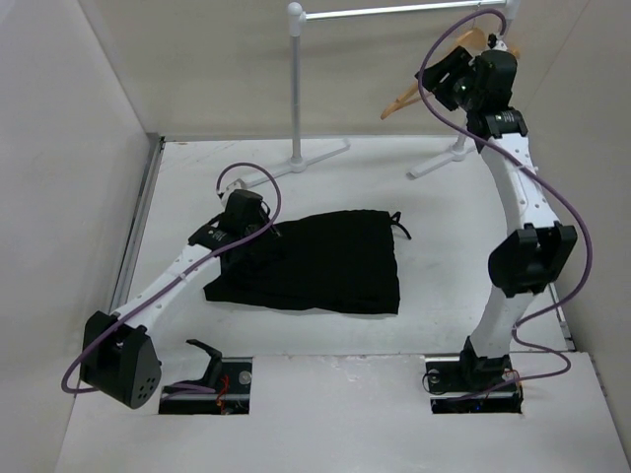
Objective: Place the trousers on the hanger
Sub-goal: Pick up the hanger from the clothesline, then place the trousers on the hanger.
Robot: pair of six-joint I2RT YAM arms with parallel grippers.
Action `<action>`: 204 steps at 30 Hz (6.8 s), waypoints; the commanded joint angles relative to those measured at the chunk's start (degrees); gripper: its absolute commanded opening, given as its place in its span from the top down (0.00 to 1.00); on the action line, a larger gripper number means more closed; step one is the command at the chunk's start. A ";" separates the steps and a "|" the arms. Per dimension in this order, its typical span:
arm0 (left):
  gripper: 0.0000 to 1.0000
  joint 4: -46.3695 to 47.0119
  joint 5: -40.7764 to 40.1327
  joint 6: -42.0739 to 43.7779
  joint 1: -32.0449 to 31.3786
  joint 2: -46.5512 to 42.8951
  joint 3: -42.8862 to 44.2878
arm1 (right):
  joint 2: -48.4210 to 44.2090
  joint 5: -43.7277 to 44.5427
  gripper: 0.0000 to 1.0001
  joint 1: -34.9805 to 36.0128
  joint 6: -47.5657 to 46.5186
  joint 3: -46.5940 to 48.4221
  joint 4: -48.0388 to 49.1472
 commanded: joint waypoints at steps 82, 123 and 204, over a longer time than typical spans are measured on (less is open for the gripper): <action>0.39 0.21 5.10 11.93 -16.53 29.48 55.05 | -32.39 -20.50 0.81 7.64 1.67 -58.10 18.29; 1.00 13.03 2.74 -1.84 -26.38 40.40 42.08 | -58.77 -8.02 0.60 15.29 -0.52 -74.91 -11.06; 1.00 12.43 -20.73 9.29 -21.20 10.60 9.62 | -26.16 0.15 0.61 3.77 6.42 -71.65 12.48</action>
